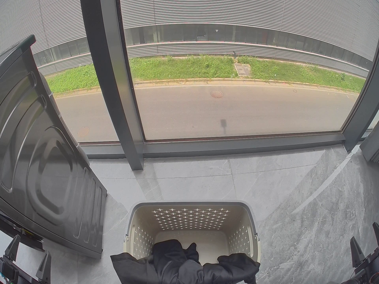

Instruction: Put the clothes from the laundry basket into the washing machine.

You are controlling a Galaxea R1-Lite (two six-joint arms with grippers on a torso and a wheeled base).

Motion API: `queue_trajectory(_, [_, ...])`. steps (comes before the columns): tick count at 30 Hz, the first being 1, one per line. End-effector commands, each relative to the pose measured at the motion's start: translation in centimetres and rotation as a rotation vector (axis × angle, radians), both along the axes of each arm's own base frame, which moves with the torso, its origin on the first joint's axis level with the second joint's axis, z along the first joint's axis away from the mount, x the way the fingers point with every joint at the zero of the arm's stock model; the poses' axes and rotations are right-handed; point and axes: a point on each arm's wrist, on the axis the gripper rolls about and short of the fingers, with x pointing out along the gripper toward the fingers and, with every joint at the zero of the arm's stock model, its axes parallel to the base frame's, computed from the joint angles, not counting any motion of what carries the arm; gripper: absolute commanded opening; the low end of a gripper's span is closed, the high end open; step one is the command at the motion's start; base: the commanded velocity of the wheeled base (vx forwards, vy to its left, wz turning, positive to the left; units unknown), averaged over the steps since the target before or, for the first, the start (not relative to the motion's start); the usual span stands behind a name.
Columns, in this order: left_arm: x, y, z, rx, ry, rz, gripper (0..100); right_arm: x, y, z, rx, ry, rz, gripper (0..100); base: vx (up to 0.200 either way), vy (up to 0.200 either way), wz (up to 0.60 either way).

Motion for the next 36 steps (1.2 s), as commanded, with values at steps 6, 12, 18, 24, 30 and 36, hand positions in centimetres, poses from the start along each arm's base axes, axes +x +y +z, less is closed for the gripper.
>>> queue_trajectory(6, [-0.01, 0.0, -0.53, -0.01, -0.001, 0.002, 100, 0.06, 0.0, -0.51, 0.0, 0.009, 0.0, 100, 0.0, 0.0, 0.0])
queue_trajectory(12, [-0.01, 0.0, -0.53, -0.001, -0.001, 0.001, 100, 0.06, 0.0, -0.51, 0.0, 0.009, 0.0, 100, 0.067, 0.0, 0.0])
queue_trajectory(18, [-0.01, 0.0, -0.53, -0.001, -0.001, 0.001, 100, 0.05, 0.0, -0.51, 0.0, 0.007, 0.0, 100, 0.0, 0.0, 0.0])
queue_trajectory(24, [-0.01, 0.0, -0.53, -0.001, -0.001, 0.001, 100, 0.06, 0.0, -0.51, 0.0, 0.009, 0.0, 100, 0.0, 0.0, 0.0])
queue_trajectory(30, [-0.01, 0.0, -0.53, -0.001, -0.001, 0.001, 100, 0.05, 0.0, -0.51, 0.0, 0.007, 0.0, 100, 0.0, 0.0, 0.0])
queue_trajectory(36, [-0.01, 0.0, -0.53, -0.001, -0.001, 0.001, 100, 0.05, 0.0, -0.51, 0.0, 0.007, 0.0, 100, 0.0, 0.0, 0.0])
